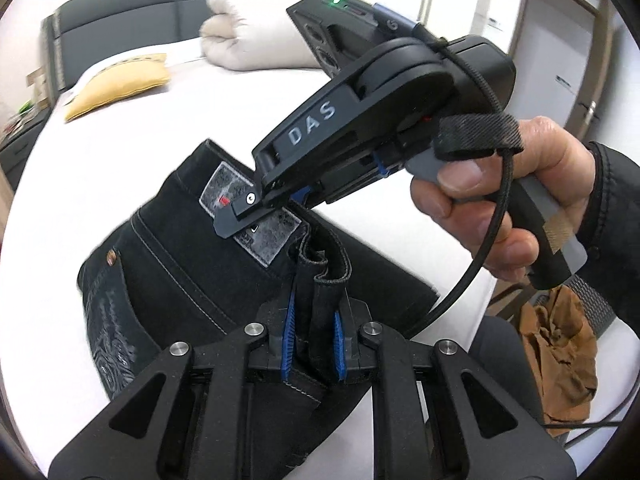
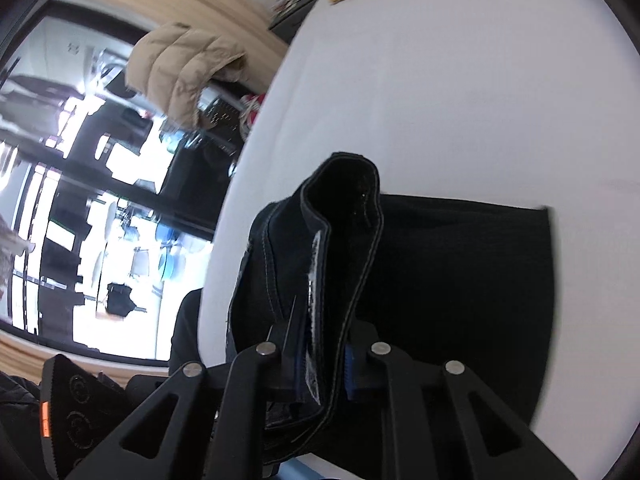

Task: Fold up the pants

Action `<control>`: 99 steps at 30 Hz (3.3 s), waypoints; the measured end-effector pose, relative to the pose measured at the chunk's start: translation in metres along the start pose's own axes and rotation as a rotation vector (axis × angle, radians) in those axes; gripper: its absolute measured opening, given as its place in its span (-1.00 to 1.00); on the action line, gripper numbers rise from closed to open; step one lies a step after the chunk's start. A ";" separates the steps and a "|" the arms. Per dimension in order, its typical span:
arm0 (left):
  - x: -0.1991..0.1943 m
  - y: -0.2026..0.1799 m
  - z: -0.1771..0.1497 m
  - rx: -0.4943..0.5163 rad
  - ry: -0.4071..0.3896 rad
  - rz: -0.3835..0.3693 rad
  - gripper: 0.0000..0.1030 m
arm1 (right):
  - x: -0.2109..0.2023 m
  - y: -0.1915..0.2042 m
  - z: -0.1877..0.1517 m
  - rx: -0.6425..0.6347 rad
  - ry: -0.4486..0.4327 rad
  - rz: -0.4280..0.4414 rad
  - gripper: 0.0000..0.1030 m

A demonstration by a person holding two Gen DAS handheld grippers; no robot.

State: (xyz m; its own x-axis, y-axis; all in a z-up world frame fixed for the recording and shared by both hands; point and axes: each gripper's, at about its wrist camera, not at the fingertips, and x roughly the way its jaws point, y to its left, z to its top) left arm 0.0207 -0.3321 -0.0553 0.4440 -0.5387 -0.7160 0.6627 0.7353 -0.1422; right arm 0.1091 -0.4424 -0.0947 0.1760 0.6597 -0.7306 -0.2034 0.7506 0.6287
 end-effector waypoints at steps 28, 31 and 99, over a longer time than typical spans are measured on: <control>0.031 0.028 0.020 -0.161 0.093 -0.235 -0.56 | -0.035 -0.129 -0.043 0.250 -0.136 0.025 -0.25; 0.025 0.076 0.016 -0.247 0.061 -0.191 -0.56 | -0.055 -0.100 -0.050 0.207 -0.184 0.063 -0.49; 0.087 0.140 -0.034 -0.442 0.292 -0.031 -0.08 | 0.016 -0.095 -0.037 0.198 -0.056 -0.115 -0.22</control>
State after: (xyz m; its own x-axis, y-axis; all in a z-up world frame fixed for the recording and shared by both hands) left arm 0.1313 -0.2615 -0.1608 0.2001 -0.4724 -0.8584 0.3271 0.8580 -0.3960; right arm 0.0956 -0.5043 -0.1762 0.2411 0.5664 -0.7881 0.0132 0.8100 0.5862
